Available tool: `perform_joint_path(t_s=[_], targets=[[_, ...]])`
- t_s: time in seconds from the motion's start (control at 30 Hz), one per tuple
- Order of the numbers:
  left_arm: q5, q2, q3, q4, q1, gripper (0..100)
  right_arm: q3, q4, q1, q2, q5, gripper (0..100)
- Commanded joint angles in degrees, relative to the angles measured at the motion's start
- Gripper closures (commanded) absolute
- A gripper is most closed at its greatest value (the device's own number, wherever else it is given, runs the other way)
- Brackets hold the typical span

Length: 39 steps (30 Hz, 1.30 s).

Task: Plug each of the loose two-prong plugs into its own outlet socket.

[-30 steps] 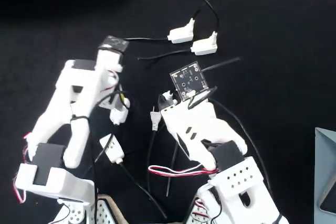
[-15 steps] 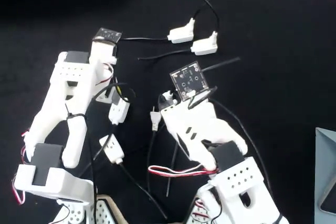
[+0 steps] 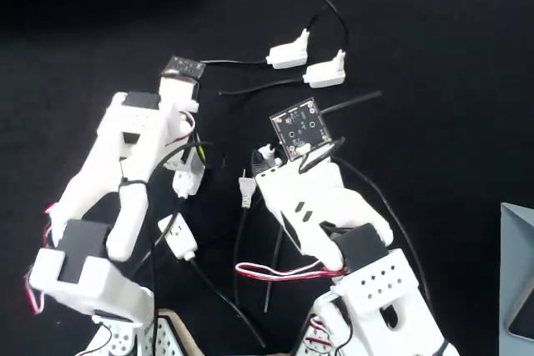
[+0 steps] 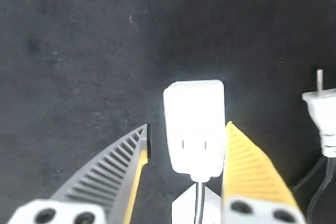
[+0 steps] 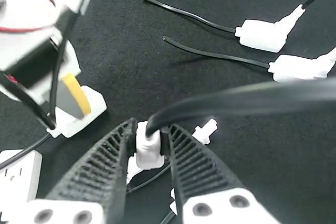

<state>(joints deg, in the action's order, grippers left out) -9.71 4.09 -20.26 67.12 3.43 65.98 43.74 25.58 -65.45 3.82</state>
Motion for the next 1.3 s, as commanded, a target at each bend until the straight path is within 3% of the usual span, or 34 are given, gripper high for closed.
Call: perform_joint_path(t_s=[0.0, 0.37, 0.6, 0.83, 1.03, 1.27], targets=[[0.35, 1.85, 0.92, -1.05, 0.22, 78, -0.31, -1.14, -0.70, -0.13, 0.62, 98.7], [-0.44, 5.63, 4.26, -1.05, 2.59, 88, -0.31, -1.14, -0.70, -0.13, 0.62, 98.7], [-13.36, 2.20, 4.26, -0.70, 3.91, 94, -0.31, -1.14, -0.70, -0.13, 0.62, 98.7], [-20.13, -0.53, 0.66, -1.05, 4.26, 92, -0.31, -1.14, -0.70, -0.13, 0.62, 98.7], [-18.64, -0.97, -0.04, -1.05, 4.62, 79, -0.31, -1.14, -0.70, -0.13, 0.62, 98.7], [-16.62, -1.05, 2.51, -0.53, 3.65, 78, -0.40, -1.14, -0.70, -0.04, 0.62, 98.7]])
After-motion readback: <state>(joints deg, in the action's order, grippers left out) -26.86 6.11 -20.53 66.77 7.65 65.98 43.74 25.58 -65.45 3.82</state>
